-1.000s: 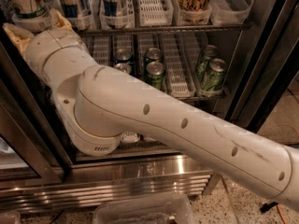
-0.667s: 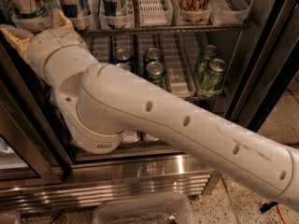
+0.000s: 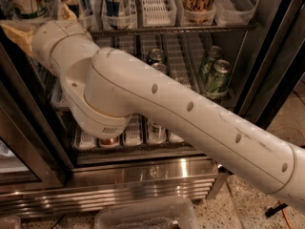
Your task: Pick 7up can from top shelf of fridge
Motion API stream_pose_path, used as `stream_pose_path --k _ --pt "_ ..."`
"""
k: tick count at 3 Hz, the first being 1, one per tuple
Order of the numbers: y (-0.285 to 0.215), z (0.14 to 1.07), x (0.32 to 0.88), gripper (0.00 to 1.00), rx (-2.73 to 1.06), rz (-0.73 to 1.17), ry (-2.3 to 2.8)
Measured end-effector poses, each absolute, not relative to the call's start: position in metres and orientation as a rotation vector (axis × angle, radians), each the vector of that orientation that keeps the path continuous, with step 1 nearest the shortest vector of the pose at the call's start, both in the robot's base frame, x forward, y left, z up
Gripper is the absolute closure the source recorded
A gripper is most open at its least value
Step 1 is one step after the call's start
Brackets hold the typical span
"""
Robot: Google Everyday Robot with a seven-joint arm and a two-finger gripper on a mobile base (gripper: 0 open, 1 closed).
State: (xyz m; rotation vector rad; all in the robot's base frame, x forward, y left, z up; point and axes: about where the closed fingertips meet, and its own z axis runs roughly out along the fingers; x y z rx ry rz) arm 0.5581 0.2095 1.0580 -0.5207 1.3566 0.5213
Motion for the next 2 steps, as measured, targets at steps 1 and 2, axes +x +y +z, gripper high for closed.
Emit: stream_pose_path --k 1,2 --pt "0.213 1.058 0.565 0.29 -0.534 0.521 1.36" --pt "0.221 1.06 0.578 0.26 -0.562 0.529 1.356"
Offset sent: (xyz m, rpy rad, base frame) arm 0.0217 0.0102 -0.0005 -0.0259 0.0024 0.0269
